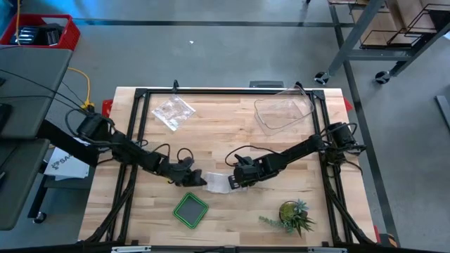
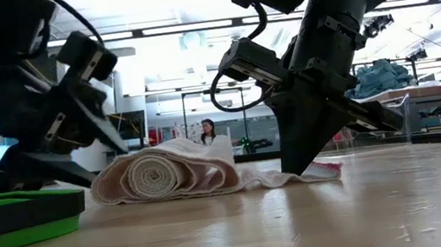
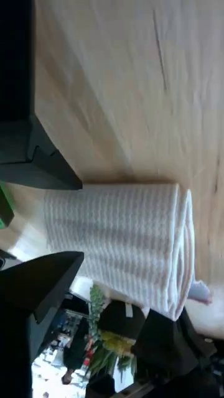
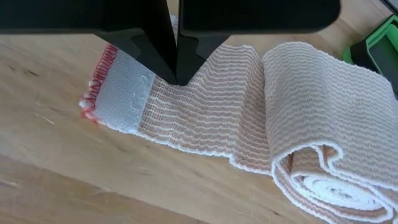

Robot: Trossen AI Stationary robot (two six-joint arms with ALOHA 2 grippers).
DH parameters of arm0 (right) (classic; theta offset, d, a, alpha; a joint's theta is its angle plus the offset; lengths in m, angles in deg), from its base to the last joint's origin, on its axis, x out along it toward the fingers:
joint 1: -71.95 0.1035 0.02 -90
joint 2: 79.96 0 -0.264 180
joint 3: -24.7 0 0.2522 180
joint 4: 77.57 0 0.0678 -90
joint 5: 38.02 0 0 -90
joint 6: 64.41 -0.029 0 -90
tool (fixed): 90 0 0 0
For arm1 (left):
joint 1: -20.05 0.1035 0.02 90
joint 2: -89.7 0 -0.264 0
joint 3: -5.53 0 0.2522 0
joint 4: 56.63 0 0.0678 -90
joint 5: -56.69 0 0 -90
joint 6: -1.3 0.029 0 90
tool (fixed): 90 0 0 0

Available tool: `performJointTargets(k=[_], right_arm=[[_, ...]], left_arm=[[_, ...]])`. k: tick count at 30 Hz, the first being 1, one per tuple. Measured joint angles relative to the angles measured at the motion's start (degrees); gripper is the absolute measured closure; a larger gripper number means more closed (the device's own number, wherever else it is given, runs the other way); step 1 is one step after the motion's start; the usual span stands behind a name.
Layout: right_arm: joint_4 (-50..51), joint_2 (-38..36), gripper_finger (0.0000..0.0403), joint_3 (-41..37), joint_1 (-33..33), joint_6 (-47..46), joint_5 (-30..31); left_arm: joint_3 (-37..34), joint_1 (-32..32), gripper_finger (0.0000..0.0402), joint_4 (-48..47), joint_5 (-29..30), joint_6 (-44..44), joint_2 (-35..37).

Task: Roll bandage
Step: Roll the white bandage

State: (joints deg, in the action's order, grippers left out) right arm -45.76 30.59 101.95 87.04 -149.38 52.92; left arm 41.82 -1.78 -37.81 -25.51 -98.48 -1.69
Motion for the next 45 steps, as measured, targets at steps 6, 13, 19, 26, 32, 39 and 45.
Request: performJointTargets(k=[6, 13, 19, 26, 32, 39, 45], right_arm=[[-0.32, 0.0, 0.0403, 0.0, -0.05, 0.02, -0.14], [-0.49, 0.0, 0.0403, 0.0, -0.09, 0.43, -0.55], [-0.74, 0.0, 0.0403, 0.0, -0.09, 0.44, -0.77], [-1.15, 0.0, 0.0403, 0.0, -0.09, 0.46, -0.47], [-1.51, -0.41, 0.0403, -0.06, -0.09, 0.81, -0.38], [3.0, -3.24, 0.0403, -0.15, -0.09, -0.1, 0.61], [5.31, -4.57, 0.0403, 0.51, 0.03, -0.68, 0.31]], left_arm=[[0.89, 1.65, 0.0203, 1.61, -0.17, -0.34, -2.37], [1.0, 1.69, 0.02, 0.67, -0.19, -0.59, -2.43], [1.26, 1.52, 0.0262, -3.45, -0.07, -4.02, -2.3], [2.58, 2.69, 0.0391, -6.07, -1.17, -2.17, -2.46], [3.07, 3.14, 0.0399, -7.82, -1.06, -1.5, -2.02], [2.71, 3.14, 0.04, -9.73, -1.52, -1.14, 1.81], [2.8, 3.13, 0.0401, -9.78, -1.5, -0.88, 4.01]])
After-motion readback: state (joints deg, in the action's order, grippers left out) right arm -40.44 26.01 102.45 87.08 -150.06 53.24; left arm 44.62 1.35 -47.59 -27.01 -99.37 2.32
